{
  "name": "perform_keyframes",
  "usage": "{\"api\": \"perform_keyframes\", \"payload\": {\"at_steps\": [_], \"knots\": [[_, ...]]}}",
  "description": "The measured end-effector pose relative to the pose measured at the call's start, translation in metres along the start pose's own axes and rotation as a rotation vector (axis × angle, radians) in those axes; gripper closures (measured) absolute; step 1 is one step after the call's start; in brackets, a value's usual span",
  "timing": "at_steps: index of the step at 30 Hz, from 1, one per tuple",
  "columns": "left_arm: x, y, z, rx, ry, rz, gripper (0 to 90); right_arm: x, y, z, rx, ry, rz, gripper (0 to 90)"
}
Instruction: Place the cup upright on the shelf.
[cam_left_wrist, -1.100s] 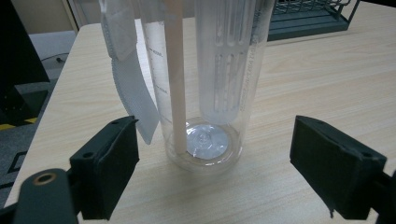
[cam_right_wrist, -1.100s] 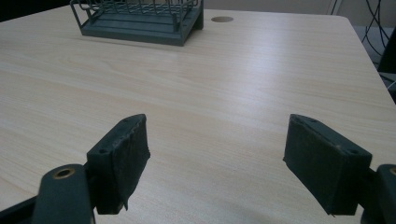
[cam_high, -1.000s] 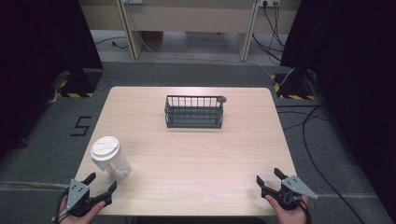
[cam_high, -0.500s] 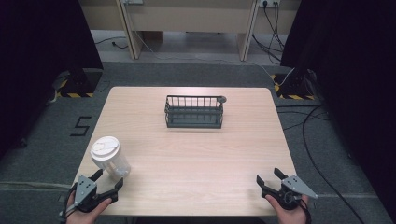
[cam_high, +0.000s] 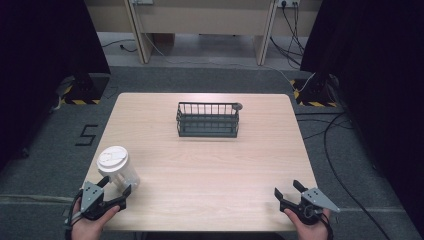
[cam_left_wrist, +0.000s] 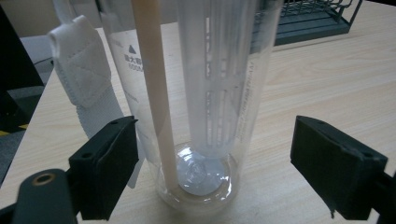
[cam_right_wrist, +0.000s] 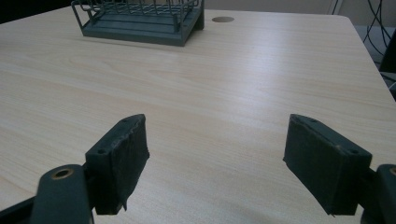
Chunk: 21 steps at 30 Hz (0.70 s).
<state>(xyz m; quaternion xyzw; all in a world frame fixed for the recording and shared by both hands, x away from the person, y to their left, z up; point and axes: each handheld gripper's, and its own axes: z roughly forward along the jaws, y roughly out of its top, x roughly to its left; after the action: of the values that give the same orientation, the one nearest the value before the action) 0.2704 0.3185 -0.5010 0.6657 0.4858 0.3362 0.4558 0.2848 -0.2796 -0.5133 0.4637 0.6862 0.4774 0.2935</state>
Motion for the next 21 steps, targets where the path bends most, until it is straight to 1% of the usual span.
{"api": "perform_keyframes", "payload": {"at_steps": [1, 4, 5, 6, 7, 9, 13, 17, 21], "knots": [[0.000, 0.000, 0.000, 0.000, 0.000, 0.000, 14.6, 0.000, 0.000, 0.000, 0.000, 0.000, 0.000, 22.1], [0.004, 0.001, 0.008, 0.000, 0.003, -0.016, 14.6, 0.000, 0.000, 0.000, -0.001, 0.000, -0.005, 22.0], [0.004, 0.001, 0.008, 0.000, 0.003, -0.016, 14.5, 0.000, 0.000, 0.000, -0.001, -0.001, -0.003, 22.0], [0.006, 0.002, 0.012, 0.002, 0.007, -0.023, 14.5, 0.000, 0.000, 0.000, 0.000, -0.001, -0.002, 22.0], [0.006, 0.002, 0.012, 0.002, 0.007, -0.023, 14.5, 0.000, 0.000, 0.000, 0.001, -0.001, -0.001, 22.0], [0.009, 0.002, 0.018, 0.000, 0.004, -0.032, 14.5, 0.000, 0.000, 0.000, 0.001, 0.000, 0.000, 22.1], [0.012, 0.004, 0.026, -0.008, -0.013, -0.025, 14.2, 0.000, 0.000, 0.000, 0.003, -0.001, 0.000, 22.1], [0.013, 0.004, 0.030, -0.007, -0.022, -0.023, 13.7, 0.000, 0.000, 0.000, 0.004, -0.001, -0.001, 22.3], [0.014, 0.006, 0.034, -0.016, -0.021, -0.008, 14.0, 0.000, 0.000, 0.000, 0.006, 0.001, 0.000, 22.4]]}}
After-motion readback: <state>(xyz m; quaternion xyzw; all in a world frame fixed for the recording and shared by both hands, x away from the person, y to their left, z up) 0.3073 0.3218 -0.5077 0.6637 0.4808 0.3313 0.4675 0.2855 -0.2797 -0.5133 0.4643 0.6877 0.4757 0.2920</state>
